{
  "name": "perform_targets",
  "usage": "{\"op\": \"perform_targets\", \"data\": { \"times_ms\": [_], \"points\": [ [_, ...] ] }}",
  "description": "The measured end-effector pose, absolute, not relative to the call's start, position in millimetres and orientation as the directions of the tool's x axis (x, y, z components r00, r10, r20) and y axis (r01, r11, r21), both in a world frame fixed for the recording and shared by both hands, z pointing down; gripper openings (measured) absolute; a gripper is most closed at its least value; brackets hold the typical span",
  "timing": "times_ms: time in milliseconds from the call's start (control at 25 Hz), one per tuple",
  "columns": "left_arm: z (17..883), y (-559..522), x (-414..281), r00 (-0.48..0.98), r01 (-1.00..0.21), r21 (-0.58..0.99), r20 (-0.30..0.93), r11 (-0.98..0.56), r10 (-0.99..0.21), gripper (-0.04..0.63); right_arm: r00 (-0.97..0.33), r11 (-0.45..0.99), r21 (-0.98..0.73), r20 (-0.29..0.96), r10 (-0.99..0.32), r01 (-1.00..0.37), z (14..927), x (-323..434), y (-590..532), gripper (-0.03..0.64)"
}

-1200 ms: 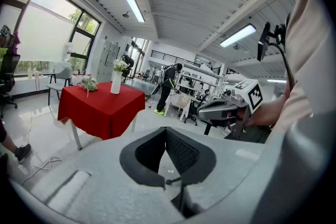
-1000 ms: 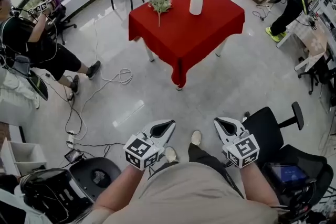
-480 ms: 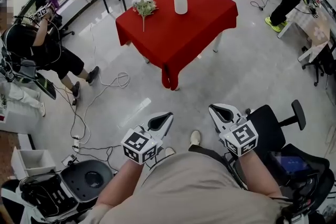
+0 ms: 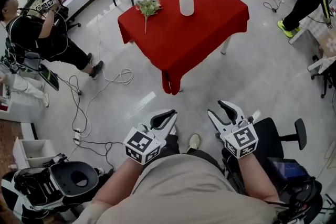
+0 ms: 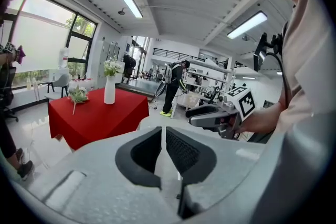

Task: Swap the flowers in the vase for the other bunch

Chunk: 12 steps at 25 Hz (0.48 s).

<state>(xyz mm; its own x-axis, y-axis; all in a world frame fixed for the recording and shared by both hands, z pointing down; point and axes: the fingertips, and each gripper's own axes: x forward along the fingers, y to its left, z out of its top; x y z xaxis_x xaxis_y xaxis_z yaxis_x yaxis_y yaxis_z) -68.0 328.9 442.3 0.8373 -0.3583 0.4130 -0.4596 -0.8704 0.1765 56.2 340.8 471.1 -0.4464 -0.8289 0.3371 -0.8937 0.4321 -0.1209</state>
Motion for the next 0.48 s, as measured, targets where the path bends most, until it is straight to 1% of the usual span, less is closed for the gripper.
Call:
{"op": "perform_targets", "data": {
  "times_ms": [200,480],
  "points": [
    [445,275,-68,0.845,-0.455,0.191,0.399,-0.870,-0.355,0.020,-0.434,0.428,-0.096,0.341,-0.834,-0.899,471,61,282,0.198],
    [438,184,-64,0.880,-0.406,0.204,0.350,-0.891,-0.321,0.021,-0.380,0.384,-0.058,0.343,-0.859,-0.921,451,61,192,0.202]
  ]
}}
